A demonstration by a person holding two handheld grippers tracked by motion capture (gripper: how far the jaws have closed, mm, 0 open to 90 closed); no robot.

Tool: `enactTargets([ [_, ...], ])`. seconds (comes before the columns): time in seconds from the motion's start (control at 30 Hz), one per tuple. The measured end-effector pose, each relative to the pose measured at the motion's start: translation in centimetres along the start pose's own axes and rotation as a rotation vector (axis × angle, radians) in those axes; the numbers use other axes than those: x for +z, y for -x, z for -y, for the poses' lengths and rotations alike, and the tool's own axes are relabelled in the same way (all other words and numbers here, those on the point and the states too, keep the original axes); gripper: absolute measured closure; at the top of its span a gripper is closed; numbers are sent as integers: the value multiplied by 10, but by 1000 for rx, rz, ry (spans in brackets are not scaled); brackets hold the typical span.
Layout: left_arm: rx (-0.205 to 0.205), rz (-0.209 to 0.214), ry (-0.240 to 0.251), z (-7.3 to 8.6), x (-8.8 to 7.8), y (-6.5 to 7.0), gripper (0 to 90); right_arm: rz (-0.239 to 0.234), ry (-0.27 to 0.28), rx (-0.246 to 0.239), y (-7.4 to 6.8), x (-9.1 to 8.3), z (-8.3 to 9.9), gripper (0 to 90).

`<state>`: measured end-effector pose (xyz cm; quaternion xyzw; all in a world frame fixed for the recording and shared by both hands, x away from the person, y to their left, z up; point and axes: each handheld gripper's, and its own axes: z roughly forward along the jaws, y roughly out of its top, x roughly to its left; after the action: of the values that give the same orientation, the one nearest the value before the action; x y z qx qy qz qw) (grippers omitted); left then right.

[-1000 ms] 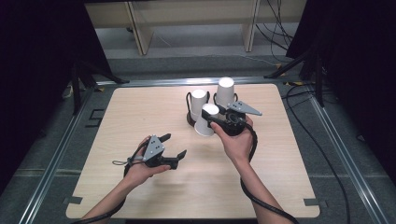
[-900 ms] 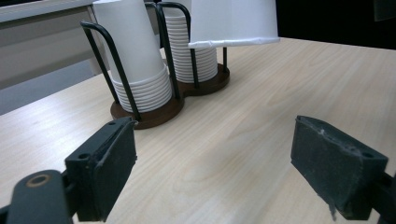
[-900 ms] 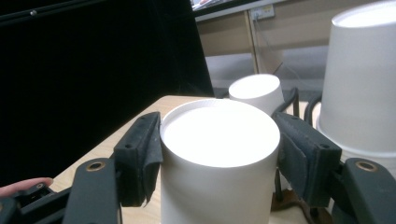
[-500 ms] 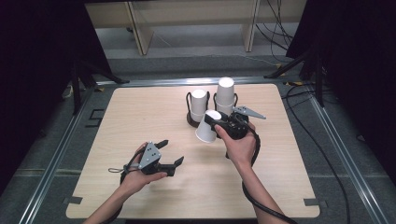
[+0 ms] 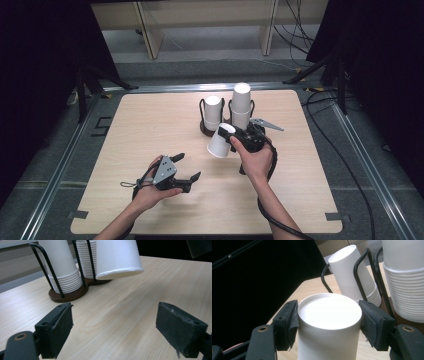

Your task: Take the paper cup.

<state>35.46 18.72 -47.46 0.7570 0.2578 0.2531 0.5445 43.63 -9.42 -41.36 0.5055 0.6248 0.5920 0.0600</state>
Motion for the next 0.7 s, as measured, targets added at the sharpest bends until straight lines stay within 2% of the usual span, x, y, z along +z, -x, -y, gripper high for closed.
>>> enactTargets([
  [0.13,4,5,-10,0,1,1,119,-7,1,22,2,1,2,350],
  [0.17,-4,8,-3,0,3,2,84,-6,-13,41,2,1,3,350],
  [0.23,-3,5,-22,0,3,2,49,-9,-8,37,3,2,3,350],
  [0.33,-4,7,-12,0,6,3,18,-1,-20,57,3,2,4,350],
  [0.4,-1,6,-20,-1,5,3,13,-2,-21,62,3,2,4,350],
  [0.43,2,10,-23,-1,6,4,13,-13,-17,95,1,3,5,350],
  [0.47,6,12,-24,-1,6,4,12,-25,-21,91,3,4,6,350],
  [0.53,5,15,-10,-1,9,5,12,-14,-20,79,3,4,7,350],
  [0.63,7,18,-20,-1,10,5,12,-27,-26,102,3,5,8,350],
  [0.67,9,25,-9,0,11,5,13,-20,-31,106,3,6,8,350],
  [0.7,8,24,-19,0,12,5,15,-11,-42,113,2,6,8,350],
])
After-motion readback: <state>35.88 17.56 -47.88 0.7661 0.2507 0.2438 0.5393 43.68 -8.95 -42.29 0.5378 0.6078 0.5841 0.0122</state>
